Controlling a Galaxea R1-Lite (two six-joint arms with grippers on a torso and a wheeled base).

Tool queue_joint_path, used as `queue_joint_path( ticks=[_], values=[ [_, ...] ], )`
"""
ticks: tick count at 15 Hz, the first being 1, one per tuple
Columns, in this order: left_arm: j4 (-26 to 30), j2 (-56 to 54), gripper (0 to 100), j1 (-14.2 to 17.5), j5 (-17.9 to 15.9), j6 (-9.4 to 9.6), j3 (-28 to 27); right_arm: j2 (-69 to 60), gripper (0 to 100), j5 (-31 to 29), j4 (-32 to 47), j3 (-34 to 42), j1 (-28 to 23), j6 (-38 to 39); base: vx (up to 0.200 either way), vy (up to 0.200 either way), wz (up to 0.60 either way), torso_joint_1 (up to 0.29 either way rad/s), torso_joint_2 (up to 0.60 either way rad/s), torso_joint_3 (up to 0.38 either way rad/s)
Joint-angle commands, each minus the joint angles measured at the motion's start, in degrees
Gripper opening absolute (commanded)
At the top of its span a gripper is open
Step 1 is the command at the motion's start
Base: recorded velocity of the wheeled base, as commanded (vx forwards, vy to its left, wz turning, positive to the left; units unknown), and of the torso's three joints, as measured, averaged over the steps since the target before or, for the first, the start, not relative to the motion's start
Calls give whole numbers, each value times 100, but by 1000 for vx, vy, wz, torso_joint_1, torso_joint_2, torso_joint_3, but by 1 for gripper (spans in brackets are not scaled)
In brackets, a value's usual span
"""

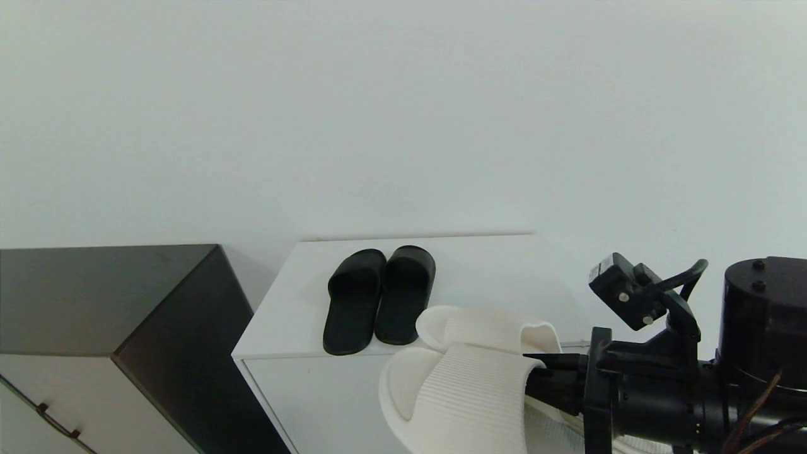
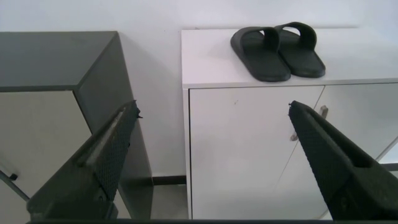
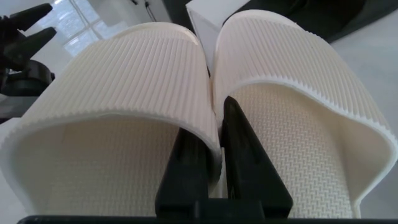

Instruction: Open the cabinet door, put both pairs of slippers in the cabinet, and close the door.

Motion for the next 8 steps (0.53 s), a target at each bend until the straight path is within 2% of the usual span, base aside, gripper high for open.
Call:
queue_joint_path(
  ticks=[1, 4, 8],
  values=[
    [0, 2, 100, 0, 3, -2, 1, -27, 0, 34, -3, 47, -6, -3, -200, 0, 0, -7, 2, 2],
    [0, 2, 100, 0, 3, -11, 1, 34, 0, 34, -3, 55, -6, -3, -200, 0, 0, 10, 6, -1],
    [0, 2, 100, 0, 3, -11, 1, 158, 0, 34, -3, 99, -6, -100, 0, 0, 0, 0, 0, 0]
  ],
)
